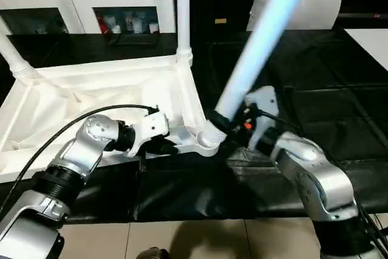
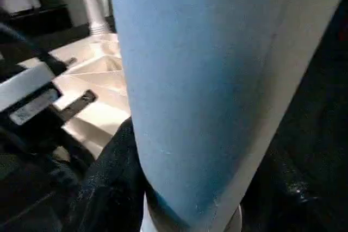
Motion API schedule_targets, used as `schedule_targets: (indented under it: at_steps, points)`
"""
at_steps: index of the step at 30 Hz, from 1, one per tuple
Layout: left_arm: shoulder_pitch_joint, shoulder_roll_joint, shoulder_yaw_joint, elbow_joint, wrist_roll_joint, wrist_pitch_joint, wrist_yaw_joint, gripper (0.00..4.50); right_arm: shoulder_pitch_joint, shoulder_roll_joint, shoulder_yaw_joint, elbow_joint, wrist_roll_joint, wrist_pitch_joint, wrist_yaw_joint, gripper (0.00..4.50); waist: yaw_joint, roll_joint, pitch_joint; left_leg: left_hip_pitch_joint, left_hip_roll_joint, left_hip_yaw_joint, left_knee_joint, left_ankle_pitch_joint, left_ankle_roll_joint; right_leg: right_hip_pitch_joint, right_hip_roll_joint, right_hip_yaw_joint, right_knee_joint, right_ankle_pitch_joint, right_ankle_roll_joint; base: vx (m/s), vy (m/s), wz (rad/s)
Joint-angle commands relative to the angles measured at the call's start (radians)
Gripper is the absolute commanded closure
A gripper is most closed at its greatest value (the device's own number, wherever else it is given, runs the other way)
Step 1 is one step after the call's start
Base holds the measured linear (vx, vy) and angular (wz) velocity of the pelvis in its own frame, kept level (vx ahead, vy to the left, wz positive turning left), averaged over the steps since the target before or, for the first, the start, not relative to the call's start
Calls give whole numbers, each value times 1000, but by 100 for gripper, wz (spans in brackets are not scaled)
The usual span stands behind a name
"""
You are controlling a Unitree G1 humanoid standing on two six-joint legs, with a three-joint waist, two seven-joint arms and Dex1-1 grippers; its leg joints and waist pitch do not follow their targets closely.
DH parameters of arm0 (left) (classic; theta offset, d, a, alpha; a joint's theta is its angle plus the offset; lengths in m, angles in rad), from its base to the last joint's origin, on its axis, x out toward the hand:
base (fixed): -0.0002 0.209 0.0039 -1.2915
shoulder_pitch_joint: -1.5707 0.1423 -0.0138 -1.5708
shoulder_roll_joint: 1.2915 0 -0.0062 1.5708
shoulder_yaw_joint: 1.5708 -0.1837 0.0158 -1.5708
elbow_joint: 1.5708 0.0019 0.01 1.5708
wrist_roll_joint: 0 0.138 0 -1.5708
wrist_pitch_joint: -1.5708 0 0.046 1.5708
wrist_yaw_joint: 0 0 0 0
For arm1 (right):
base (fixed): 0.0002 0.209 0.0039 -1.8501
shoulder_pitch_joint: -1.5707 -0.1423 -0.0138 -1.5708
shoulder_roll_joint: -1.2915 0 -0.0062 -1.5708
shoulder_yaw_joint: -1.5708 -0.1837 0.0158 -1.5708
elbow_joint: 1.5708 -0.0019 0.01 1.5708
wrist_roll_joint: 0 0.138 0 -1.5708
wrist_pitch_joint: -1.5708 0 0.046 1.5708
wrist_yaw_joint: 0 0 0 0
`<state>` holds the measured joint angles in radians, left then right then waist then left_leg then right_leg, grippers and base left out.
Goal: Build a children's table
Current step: Insert table leg to table base
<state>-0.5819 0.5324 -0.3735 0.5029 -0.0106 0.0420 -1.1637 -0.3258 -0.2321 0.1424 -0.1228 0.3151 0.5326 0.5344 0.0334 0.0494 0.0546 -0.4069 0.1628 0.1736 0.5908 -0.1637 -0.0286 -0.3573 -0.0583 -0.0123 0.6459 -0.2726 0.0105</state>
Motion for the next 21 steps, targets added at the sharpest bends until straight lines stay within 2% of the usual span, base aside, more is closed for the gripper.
schedule_targets:
  at_steps: [1,2,4,5,6,8,11,15,21]
  points:
    - [-11,-31,6,-30,-54,-31,-67,450,-44,-6,27,61,-23,24,24,262,3,-8,-64,37,63,-22,-65,-139,14,21,-79,33,-73,100,-246,0,0,0]
    - [-13,-44,-1,-41,-65,-32,-87,450,-64,-8,40,95,-39,25,29,262,4,-11,-67,35,60,-21,-62,-110,23,23,-80,32,-69,131,-257,0,0,0]
    - [-18,-49,-20,-34,-48,-45,-98,450,-87,-19,61,132,-56,42,35,262,8,-7,-75,36,61,-18,-52,-48,46,22,-77,31,-60,226,-263,0,0,0]
    - [-19,-50,-24,-30,-42,-48,-96,450,-91,-22,65,138,-60,44,37,262,14,-7,-80,38,61,-16,-45,1,70,20,-72,29,-51,311,-258,0,0,0]
    - [-21,-50,-27,-20,-35,-57,-93,450,-98,-26,67,149,-64,53,34,262,19,-9,-78,31,60,-16,-44,16,86,20,-74,27,-47,347,-256,0,0,0]
    - [-19,-49,-27,-10,-29,-69,-95,450,-109,-29,67,172,-67,52,34,262,25,-11,-76,31,62,-17,-45,-16,86,20,-78,26,-48,325,-249,0,0,0]
    - [-18,-49,-22,-6,-23,-73,-94,450,-115,-33,73,177,-65,63,47,262,25,-12,-73,33,65,-18,-51,-71,61,20,-79,25,-55,229,-244,0,0,0]
    - [-26,-43,-14,32,16,-104,-67,450,-120,-52,77,144,-62,88,70,262,25,-12,-73,34,66,-18,-53,-83,46,21,-80,26,-59,183,-242,0,0,0]
    - [-32,-35,-2,53,17,-118,-44,450,-93,-94,48,59,-19,137,97,262,26,-13,-72,35,66,-18,-57,-117,27,19,-82,28,-65,128,-238,0,0,0]
